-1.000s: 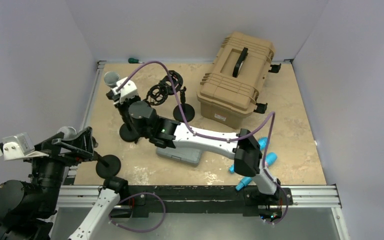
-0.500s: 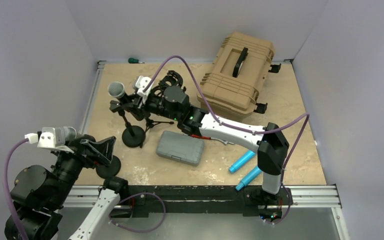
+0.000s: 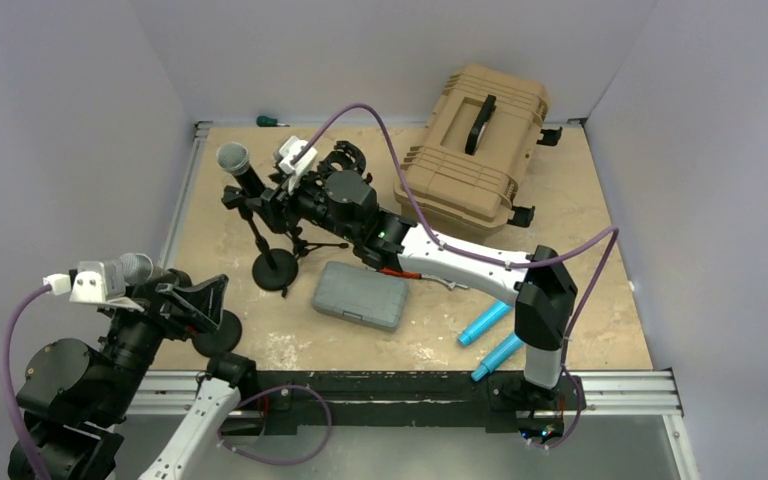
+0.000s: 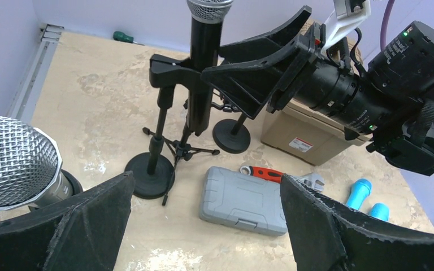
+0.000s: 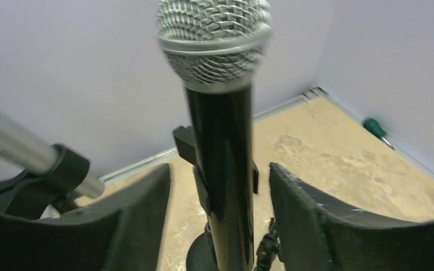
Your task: Remove the microphone from the stand
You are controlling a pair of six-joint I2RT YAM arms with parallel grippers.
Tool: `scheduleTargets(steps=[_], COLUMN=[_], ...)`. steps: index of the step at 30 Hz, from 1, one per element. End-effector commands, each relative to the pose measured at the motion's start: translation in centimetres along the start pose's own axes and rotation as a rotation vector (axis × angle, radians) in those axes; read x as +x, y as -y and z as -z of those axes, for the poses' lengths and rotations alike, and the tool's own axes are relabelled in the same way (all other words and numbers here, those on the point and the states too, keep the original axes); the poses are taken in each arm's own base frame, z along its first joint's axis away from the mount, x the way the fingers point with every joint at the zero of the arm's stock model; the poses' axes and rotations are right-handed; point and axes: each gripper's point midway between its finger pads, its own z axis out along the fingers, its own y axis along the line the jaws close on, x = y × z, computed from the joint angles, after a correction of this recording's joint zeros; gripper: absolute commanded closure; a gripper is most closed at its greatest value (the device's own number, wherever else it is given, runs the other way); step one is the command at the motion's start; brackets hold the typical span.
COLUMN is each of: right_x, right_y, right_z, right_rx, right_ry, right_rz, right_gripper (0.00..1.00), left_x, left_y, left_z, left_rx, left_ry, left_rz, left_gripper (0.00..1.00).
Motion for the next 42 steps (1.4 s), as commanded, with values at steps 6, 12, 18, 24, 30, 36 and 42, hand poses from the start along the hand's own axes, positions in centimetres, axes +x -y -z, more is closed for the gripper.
scheduleTargets(steps=[6, 12, 18, 24, 30, 36, 42], right_x=[-5.9, -4.8, -3.5, -2.7, -3.3, -4.4, -7.5], right_y=[0.3, 1.8, 1.3, 1.3, 0.1, -1.7, -4.6], right_z=[1.3, 0.4, -0.7, -1.6, -3.0, -2.8, 0.2], right_rx=[0.395, 0.707, 0.738, 0.738, 0.603, 0.368, -0.011], right_ry=[0.112, 0.056, 0.025, 0.016, 0.028, 0.019, 0.169], right_rz=[-0.141, -0.164, -0.139, -0.094, -0.032, 0.069, 0.156], right_gripper=[0.19, 0.18, 0.19, 0.24, 0.70, 1.00, 1.00], left_x=[-1.0, -0.8, -0.9, -0.4, 0.8, 2.2, 3.1], left_y=[-0.3, -0.5, -0.6, -0.1, 1.4, 2.7, 3.5], left_z=[0.5, 1.2, 2.0, 2.0, 1.5, 0.9, 0.5], left_rx=[-0.008, -0.011, -0.008, 0.026, 0.102, 0.175, 0.235], left_ry=[0.063, 0.075, 0.088, 0.070, -0.008, -0.079, -0.101], left_rz=[0.012, 0.009, 0.007, 0.005, 0.000, -0.003, -0.014], left_gripper=[0.03, 0.03, 0.03, 0.02, 0.01, 0.00, 0.00])
